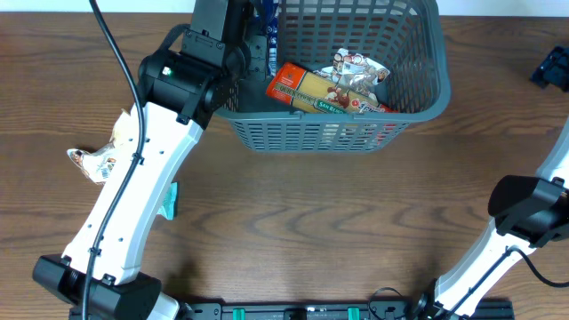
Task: Pack container
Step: 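Lower the tissue pack into the basket and open the left gripper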
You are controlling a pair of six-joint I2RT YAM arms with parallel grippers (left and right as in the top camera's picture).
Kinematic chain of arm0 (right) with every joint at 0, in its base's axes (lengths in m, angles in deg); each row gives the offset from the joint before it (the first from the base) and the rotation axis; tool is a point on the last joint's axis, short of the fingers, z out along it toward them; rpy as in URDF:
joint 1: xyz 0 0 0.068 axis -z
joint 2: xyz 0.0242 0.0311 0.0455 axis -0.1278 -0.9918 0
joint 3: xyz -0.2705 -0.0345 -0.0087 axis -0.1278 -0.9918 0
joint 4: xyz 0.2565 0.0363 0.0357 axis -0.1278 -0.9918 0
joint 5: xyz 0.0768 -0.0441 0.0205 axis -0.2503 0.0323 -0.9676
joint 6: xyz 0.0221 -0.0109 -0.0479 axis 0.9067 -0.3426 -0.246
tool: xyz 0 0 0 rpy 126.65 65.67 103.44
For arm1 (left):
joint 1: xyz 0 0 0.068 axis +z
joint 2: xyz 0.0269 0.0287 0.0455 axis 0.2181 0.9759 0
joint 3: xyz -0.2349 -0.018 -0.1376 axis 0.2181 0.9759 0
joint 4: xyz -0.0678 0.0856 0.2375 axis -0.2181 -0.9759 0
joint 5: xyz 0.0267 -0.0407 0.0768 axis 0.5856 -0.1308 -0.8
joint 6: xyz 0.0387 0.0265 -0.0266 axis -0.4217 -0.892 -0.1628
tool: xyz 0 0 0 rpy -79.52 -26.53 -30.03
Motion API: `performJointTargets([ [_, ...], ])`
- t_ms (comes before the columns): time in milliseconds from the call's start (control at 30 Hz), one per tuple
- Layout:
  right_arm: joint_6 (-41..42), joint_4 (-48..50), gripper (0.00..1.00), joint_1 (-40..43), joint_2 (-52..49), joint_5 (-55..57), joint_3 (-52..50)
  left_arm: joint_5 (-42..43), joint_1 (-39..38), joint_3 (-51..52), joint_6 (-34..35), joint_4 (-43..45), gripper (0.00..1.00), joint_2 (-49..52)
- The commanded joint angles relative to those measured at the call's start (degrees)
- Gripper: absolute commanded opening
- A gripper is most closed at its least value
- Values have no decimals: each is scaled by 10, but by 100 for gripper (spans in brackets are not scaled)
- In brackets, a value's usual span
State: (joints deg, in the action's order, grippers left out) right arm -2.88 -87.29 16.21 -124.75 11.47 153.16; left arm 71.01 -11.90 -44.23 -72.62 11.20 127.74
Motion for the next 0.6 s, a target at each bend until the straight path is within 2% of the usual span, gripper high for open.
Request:
performJointTargets([
  [0, 8, 0, 99, 0, -1, 6, -3, 2, 0, -31, -12, 0, 5, -4],
  [167, 8, 0, 99, 0, -1, 6, -3, 6, -1, -62, -19, -24, 6, 12],
  [567, 8, 0, 99, 0, -1, 6, -3, 33, -1, -62, -27, -71, 6, 94],
])
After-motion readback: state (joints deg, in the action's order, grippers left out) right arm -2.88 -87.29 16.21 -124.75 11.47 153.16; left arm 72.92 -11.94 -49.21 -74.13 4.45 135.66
